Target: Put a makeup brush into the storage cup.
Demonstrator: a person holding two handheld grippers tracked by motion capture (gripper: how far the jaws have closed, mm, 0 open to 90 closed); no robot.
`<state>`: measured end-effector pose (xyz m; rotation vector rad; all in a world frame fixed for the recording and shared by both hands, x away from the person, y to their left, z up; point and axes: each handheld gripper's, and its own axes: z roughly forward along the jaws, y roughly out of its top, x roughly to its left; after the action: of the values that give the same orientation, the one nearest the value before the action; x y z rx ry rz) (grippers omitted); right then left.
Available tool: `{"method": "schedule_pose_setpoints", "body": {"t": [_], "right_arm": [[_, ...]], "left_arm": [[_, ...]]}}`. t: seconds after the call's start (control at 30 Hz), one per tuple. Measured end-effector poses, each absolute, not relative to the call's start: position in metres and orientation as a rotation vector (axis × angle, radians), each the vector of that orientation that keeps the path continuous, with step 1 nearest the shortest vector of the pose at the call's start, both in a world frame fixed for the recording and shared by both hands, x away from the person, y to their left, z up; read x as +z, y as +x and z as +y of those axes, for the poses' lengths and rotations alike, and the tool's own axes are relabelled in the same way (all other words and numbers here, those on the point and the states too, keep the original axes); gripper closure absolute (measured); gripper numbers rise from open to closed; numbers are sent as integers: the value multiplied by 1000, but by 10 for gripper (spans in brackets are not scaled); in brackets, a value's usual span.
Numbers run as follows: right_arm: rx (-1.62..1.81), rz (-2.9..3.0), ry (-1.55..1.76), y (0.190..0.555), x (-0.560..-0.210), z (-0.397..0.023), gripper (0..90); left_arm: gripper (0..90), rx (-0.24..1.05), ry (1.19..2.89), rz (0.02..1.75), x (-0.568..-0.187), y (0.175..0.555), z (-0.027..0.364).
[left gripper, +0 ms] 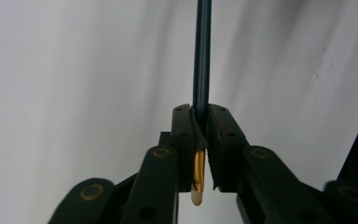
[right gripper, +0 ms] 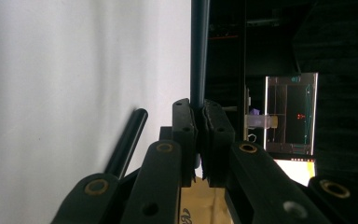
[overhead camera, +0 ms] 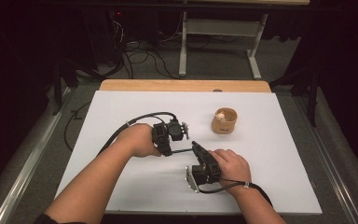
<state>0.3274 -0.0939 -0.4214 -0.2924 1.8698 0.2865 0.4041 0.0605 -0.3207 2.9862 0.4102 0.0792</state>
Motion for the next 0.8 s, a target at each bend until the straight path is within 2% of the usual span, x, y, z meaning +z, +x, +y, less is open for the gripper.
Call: {"method": "schedule_pose_setpoints", "body": {"t": [0.23, 0.3, 0.8], "right_arm": [[281, 1881, -290, 328, -422, -94, 877], [279, 1883, -289, 328, -422, -94, 877], [259, 1906, -237, 328, -423, -106, 876]], "left_arm": [[652, 100, 2976, 454, -321, 406, 65], [564, 106, 2986, 477, -322, 406, 65], [235, 128, 3024, 534, -326, 405, 79]]}}
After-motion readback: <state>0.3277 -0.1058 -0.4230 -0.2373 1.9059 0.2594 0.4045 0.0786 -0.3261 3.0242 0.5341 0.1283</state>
